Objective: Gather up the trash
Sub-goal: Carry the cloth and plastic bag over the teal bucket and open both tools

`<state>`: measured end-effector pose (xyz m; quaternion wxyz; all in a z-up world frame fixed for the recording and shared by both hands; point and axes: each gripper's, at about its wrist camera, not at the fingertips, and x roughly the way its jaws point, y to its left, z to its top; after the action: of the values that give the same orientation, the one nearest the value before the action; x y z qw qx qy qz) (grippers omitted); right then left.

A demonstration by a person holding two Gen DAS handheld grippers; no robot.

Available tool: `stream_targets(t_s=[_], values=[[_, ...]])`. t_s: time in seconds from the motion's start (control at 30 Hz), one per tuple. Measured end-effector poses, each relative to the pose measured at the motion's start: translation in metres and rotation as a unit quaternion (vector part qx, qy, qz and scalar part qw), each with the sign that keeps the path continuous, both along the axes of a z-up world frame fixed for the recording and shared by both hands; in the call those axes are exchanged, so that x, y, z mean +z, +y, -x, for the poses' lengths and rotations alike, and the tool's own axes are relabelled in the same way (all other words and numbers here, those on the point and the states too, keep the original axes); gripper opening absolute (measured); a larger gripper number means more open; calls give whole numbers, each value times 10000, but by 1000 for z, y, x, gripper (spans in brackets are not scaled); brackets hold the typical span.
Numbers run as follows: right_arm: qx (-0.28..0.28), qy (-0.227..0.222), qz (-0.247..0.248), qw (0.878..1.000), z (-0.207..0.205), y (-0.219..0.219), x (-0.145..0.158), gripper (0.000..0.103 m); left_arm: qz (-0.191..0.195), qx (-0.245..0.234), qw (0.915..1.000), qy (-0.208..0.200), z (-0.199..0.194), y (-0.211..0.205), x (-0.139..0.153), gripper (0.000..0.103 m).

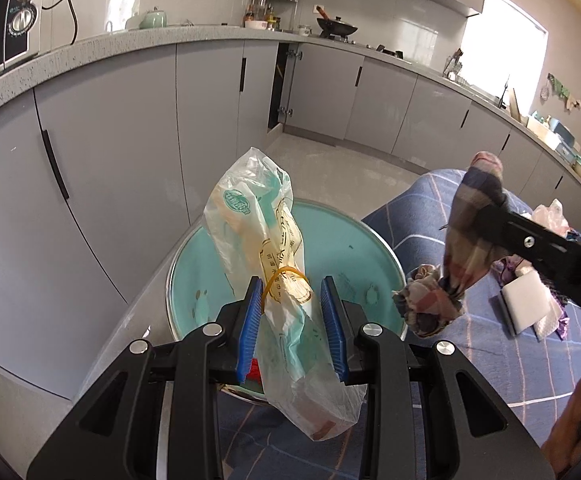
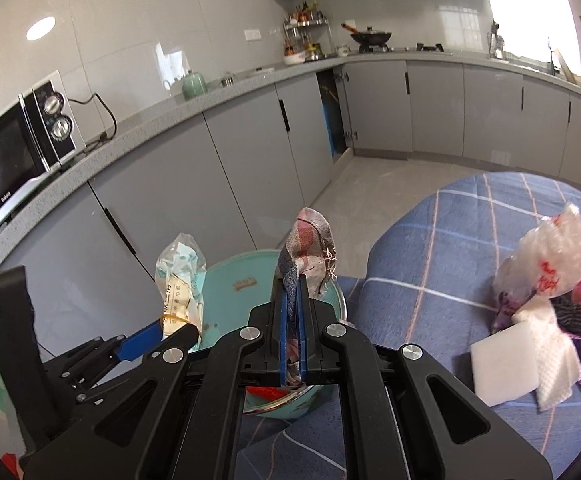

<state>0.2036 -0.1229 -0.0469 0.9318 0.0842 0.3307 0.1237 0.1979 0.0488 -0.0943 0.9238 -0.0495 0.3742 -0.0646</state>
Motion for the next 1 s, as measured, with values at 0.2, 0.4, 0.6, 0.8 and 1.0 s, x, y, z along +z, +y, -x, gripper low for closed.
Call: stream_targets(t_s=[0.2,0.4,0.6,0.8,1.0], values=[[67,250,4,9997,-15,10,-17,6,17,-39,9998,186,-9,1,-14,30],[141,435,33,9989,-26,17,-32,6,-33,1,9996,291,-22,4,-22,30],[209,609,117,9979,-39,26,-47,6,-101,26,9991,409,-32,2,-29,31],[231,720,194,9969,-50,34,-59,6,-195,46,9982,557,-44,2,-40,31],[363,812,48,9960,-55,35,-66,35,-274,116,9975,641,-48,3,-46,33]])
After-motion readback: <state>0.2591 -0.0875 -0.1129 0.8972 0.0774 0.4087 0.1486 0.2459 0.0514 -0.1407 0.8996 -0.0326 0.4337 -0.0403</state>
